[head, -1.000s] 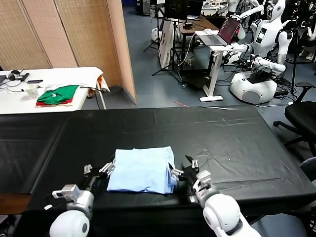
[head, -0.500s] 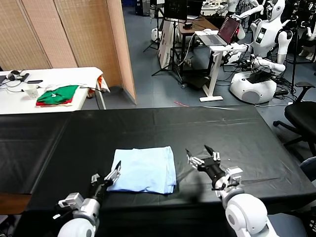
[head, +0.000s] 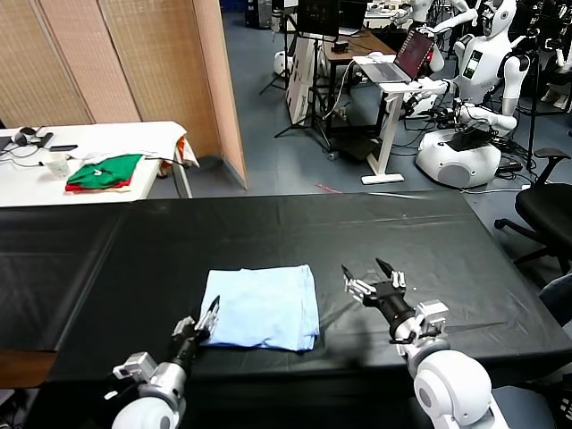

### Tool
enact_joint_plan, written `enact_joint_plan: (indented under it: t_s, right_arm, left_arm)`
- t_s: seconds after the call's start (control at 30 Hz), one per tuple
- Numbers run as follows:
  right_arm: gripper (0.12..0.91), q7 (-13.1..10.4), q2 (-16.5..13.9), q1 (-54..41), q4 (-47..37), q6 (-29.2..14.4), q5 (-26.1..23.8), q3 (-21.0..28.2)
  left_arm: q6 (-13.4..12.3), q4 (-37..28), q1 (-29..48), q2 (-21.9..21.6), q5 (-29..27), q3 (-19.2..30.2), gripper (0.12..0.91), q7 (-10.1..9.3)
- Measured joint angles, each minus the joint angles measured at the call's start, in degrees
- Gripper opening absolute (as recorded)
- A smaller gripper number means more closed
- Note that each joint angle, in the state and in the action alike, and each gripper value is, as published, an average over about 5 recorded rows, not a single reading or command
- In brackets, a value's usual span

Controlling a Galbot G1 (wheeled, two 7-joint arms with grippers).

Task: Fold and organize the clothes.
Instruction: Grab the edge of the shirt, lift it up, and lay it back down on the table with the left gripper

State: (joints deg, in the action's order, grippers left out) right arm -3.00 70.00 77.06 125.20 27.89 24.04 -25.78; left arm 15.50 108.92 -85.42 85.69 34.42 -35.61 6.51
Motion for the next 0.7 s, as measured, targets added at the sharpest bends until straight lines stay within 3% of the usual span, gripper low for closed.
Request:
enact_joint_plan:
  t_s: [0.1, 0.17, 0.43, 0.57, 0.7]
  right_arm:
    - [0.907, 0.0, 0.1, 0.1, 0.1, -0.1, 0.0, -0.5]
    - [0.907, 0.0, 0.1, 0.3, 0.2, -0.2, 0.0, -0.8]
    - [0.907, 0.0, 0.2, 1.0, -0.4, -0.3, 0.3, -2.5]
    - [0.907, 0.0, 0.4, 1.3, -0.9, -0.3, 0.4, -3.2]
    - [0.907, 0.0, 0.4, 1.2, -1.5, -0.3, 0.3, -3.4]
  left_arm:
    - [0.4, 0.1, 0.0, -0.2, 0.1, -0.2, 0.197, -0.25]
    - [0.3, 0.5, -0.1, -0.5, -1.5, -0.3, 0.163, -0.59]
    - [-0.9, 3.9, -0.9, -4.3, -12.7, -2.0, 0.161, -1.69]
    - [-0.4, 5.7, -1.6, -9.4, -15.5, -4.7, 0.161, -2.56]
    - [-0.1, 6.6, -2.2, -16.1, -14.7, -8.9, 0.161, -2.78]
